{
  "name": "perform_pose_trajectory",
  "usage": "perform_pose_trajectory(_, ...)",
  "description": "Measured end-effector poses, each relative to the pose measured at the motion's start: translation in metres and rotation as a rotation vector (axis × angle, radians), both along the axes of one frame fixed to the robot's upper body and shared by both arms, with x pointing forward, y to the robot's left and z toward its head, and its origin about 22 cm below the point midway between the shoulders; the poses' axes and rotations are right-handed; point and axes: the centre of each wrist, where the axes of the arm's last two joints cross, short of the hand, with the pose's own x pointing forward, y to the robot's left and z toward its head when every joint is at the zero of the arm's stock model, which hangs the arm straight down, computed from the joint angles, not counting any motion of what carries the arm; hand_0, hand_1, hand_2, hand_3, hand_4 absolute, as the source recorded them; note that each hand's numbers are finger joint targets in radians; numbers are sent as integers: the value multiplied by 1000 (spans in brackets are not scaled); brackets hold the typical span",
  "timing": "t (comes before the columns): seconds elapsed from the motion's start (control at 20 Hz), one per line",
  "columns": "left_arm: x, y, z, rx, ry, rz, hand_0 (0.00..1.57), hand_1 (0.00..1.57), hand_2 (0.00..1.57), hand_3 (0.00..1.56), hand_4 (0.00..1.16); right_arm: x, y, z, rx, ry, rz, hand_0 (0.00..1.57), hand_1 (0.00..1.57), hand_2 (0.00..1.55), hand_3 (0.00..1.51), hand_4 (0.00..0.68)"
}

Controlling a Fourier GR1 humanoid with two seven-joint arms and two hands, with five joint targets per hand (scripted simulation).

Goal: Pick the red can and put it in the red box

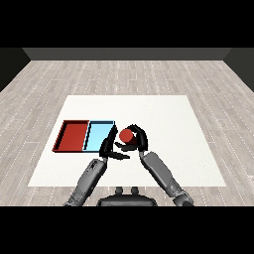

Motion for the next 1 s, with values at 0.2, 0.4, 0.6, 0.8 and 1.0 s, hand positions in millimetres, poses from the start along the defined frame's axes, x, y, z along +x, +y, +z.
perform_pose_trajectory(0.2, 4, -9, -9, 1, 14, -3, 0, 0, 0, 0, 0, -1, 6, 6, 2, 2, 5, 1426, 1426, 1438, 1378, 630)
perform_pose_trajectory(0.4, 2, 1, -19, 1, 28, -15, 0, 0, 0, 0, 0, -4, 9, 3, 14, 0, 17, 1451, 1451, 1436, 1376, 624)
perform_pose_trajectory(0.6, 3, -6, -15, -19, 30, -31, 0, 0, 0, 0, 0, -4, 17, 4, 29, -2, 41, 1486, 1486, 1438, 1373, 622)
perform_pose_trajectory(0.8, 3, -18, -7, -23, 29, -44, 0, 0, 0, 0, 0, -3, 23, 5, 40, 6, 55, 1497, 1497, 1450, 1378, 618)
perform_pose_trajectory(1.0, 3, -24, -8, -36, 16, -55, 0, 0, 0, 0, 0, -3, 28, 7, 36, 3, 64, 1482, 1482, 1455, 1375, 620)
